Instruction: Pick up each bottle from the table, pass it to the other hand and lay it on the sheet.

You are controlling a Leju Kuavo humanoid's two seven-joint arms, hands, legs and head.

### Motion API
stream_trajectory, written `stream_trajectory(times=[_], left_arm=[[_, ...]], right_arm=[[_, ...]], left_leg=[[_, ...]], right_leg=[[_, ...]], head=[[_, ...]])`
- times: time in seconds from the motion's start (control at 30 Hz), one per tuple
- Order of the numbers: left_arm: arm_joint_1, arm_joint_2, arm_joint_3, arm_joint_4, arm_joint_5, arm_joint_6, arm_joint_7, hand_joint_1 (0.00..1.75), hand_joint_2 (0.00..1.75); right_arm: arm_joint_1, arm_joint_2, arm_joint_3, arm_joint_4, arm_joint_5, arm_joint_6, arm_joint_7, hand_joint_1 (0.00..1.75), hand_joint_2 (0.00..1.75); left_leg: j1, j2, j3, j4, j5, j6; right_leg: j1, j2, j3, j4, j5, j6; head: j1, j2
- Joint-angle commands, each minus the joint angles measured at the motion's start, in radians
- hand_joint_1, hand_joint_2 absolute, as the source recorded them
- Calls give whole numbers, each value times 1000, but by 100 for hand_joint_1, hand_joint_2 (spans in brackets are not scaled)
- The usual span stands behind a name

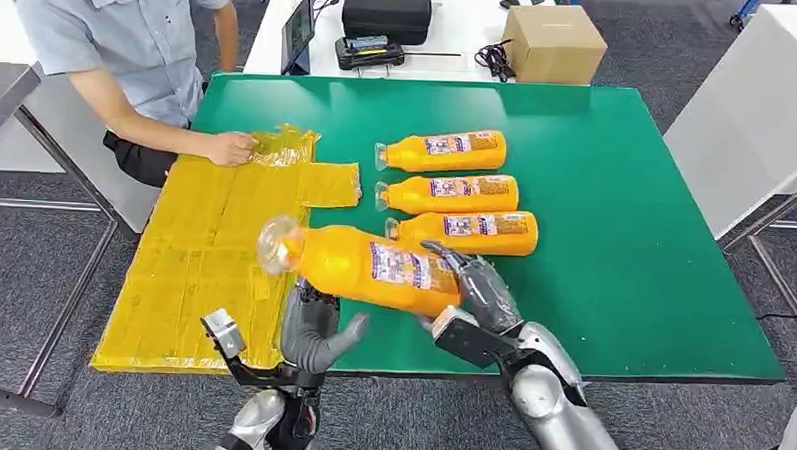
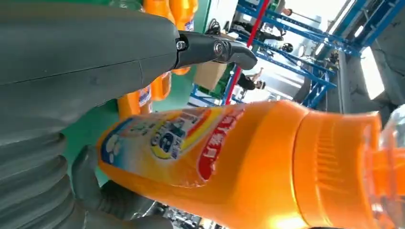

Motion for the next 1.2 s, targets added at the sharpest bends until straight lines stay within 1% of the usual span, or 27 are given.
stream_trajectory(times=[0.03, 0.07, 0.1, 0.17, 0.27, 0.3, 0.43, 0.47, 0.53, 0.57, 0.63, 0.67, 0.7, 0.73, 0.8, 0.87, 0.9, 1.0, 1.03, 1.13, 1.17, 1.2], left_arm=[[-86, -7, 26, 39, -63, 13, -26, 0, 175], [-83, -7, 23, 29, -71, 5, -26, 0, 175], [-79, -8, 20, 21, -90, 0, -26, 0, 175], [-73, -11, 15, 9, -118, 1, -26, 0, 175], [-70, -27, 40, 3, -156, -8, -26, 0, 175], [-72, -30, 47, 3, -149, -20, -26, 0, 175], [-74, -39, 68, 2, -86, -128, -26, 0, 175], [-74, -39, 67, 2, -86, -128, -26, 0, 175], [-60, -38, 71, -38, -77, -168, -26, 0, 175], [-58, -36, 68, -48, -74, -189, -26, 0, 175], [-42, -37, 63, -79, -87, -211, -26, 0, 175], [-38, -36, 59, -94, -97, -211, -26, 2, 175], [-36, -38, 56, -94, -98, -213, -26, 148, 175], [-40, -38, 52, -84, -84, -219, -26, 175, 175], [-40, -34, 46, -93, -92, -209, -26, 175, 175], [-40, -34, 46, -93, -92, -209, -26, 175, 175], [-40, -34, 46, -93, -92, -209, -26, 175, 175], [-39, -35, 52, -93, -96, -202, -26, 175, 175], [-41, -36, 55, -89, -95, -199, -26, 175, 175], [-37, -32, 46, -102, -131, -185, -26, 175, 175], [-36, -32, 41, -107, -152, -176, -26, 175, 175], [-34, -34, 40, -112, -170, -164, -26, 175, 175]], right_arm=[[-113, 27, 132, 168, -2, 43, -7, 175, 175], [-118, 25, 139, 175, -9, 56, -7, 175, 175], [-123, 24, 143, 181, -10, 53, -7, 175, 175], [-132, 20, 152, 191, -11, 67, -8, 175, 175], [-149, 20, 169, 217, -30, 101, -18, 175, 175], [-153, 19, 177, 220, -34, 114, -29, 175, 175], [-163, 23, 196, 243, -61, 153, -66, 175, 175], [-161, 23, 197, 244, -61, 153, -66, 175, 175], [-166, 23, 203, 259, -77, 172, -78, 175, 175], [-166, 24, 201, 263, -91, 183, -83, 175, 175], [-163, 23, 191, 270, -121, 206, -89, 175, 175], [-160, 21, 182, 271, -143, 222, -88, 175, 175], [-158, 19, 180, 271, -149, 227, -89, 175, 175], [-155, 15, 172, 270, -165, 240, -93, 175, 175], [-153, 12, 165, 269, -179, 251, -90, 175, 175], [-153, 12, 165, 269, -179, 251, -90, 175, 175], [-153, 12, 165, 269, -179, 251, -90, 175, 175], [-154, 13, 163, 268, -180, 249, -90, 175, 175], [-152, 13, 159, 267, -187, 252, -88, 175, 175], [-147, 10, 147, 261, -217, 274, -84, 175, 175], [-147, 8, 146, 259, -219, 274, -83, 175, 175], [-146, 7, 146, 256, -218, 271, -83, 175, 175]], left_leg=[[2, 4, 4, 1, -2, -2], [2, 4, 5, 1, -3, -3], [2, 3, 4, 0, -2, -2], [1, 3, 4, 0, -2, -2], [1, 2, 2, 0, -1, -1], [2, 3, 5, 1, -3, -2], [1, 2, 3, 0, -1, -2], [2, 3, 5, 1, -3, -3], [1, 2, 3, 0, -1, -2], [2, 3, 5, 1, -3, -3], [1, 2, 2, 0, -1, -2], [2, 2, 4, 1, -3, -2], [2, 2, 4, 1, -2, -2], [1, 0, 3, 0, -1, -1], [2, 0, 5, 0, -2, -2], [1, 0, 2, 0, -1, -1], [2, 0, 5, 1, -2, -2], [1, 0, 2, 0, 0, -1], [2, 0, 4, 1, -2, -2], [0, 0, 2, 0, 0, -1], [2, 0, 5, 1, -2, -2], [1, 0, 3, 0, -1, -2]], right_leg=[[2, 4, 4, 0, 0, -3], [3, 3, 5, 0, -1, -4], [2, 2, 3, -1, 0, -3], [2, 3, 3, 0, 0, -2], [1, 2, 2, 0, 0, -2], [2, 3, 4, 0, -1, -3], [1, 2, 3, 0, 0, -2], [2, 3, 5, 0, -1, -3], [1, 1, 2, 0, -1, -2], [2, 2, 4, 0, -2, -3], [1, 1, 2, 0, -1, -2], [2, 2, 4, 0, -1, -3], [2, 1, 4, 0, -1, -2], [1, 0, 3, 0, -1, -2], [2, 0, 5, -1, -2, -2], [1, 0, 2, -1, -1, -1], [2, 0, 5, -1, -2, -2], [1, -1, 2, 0, -1, -1], [2, -1, 4, 0, -2, -3], [1, -1, 2, 0, 0, -1], [2, 0, 5, 0, -2, -3], [1, -1, 3, 0, -1, -2]], head=[[0, 0], [0, 0], [0, 0], [0, 0], [0, 0], [0, 0], [0, 0], [0, 0], [0, 0], [0, 0], [0, 0], [0, 0], [0, 0], [0, 0], [0, 0], [0, 0], [0, 0], [0, 0], [0, 0], [0, 0], [0, 0], [0, 0]])
